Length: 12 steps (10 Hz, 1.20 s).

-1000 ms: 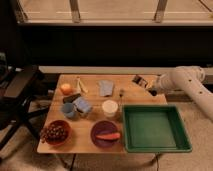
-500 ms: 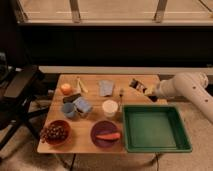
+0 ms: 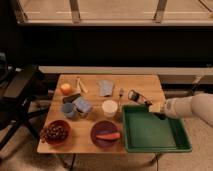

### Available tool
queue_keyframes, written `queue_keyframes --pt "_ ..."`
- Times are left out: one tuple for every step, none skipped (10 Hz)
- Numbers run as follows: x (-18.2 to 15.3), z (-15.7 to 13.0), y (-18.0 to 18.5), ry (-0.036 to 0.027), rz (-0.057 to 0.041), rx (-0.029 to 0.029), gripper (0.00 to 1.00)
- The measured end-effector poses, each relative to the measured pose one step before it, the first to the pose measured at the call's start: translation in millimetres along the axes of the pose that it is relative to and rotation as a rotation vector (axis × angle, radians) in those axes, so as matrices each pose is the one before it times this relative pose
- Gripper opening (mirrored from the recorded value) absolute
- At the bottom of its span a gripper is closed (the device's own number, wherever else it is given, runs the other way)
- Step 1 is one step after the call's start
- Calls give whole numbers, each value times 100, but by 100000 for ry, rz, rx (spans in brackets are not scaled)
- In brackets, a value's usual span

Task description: Place brush in tray

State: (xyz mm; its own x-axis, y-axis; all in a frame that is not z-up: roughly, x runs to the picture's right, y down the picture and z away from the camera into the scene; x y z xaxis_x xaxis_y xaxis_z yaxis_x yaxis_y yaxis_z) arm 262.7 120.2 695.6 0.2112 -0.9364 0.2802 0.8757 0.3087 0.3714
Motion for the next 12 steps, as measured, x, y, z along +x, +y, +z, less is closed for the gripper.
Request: queue_keyframes --pt "-904 -429 91 -1288 -846 1610 0" --pt "-741 -292 69 -1278 -505 1252 0" --pt "-95 -39 -13 -166 -82 260 0" --pt "62 85 -125 -91 -212 116 0" --pt "27 63 -57 -179 -129 37 0" --pt "-39 -10 121 -439 -11 -312 0" --pt "97 178 232 -2325 -523 -563 0" --pt "-106 444 271 -5092 -989 -156 0" --pt "1 291 40 -2825 -1433 280 0" --pt "-404 168 657 -1394 -282 -420 0" --pt "-150 94 307 -472 6 -135 0" --pt "-254 389 481 -1257 -335 13 4"
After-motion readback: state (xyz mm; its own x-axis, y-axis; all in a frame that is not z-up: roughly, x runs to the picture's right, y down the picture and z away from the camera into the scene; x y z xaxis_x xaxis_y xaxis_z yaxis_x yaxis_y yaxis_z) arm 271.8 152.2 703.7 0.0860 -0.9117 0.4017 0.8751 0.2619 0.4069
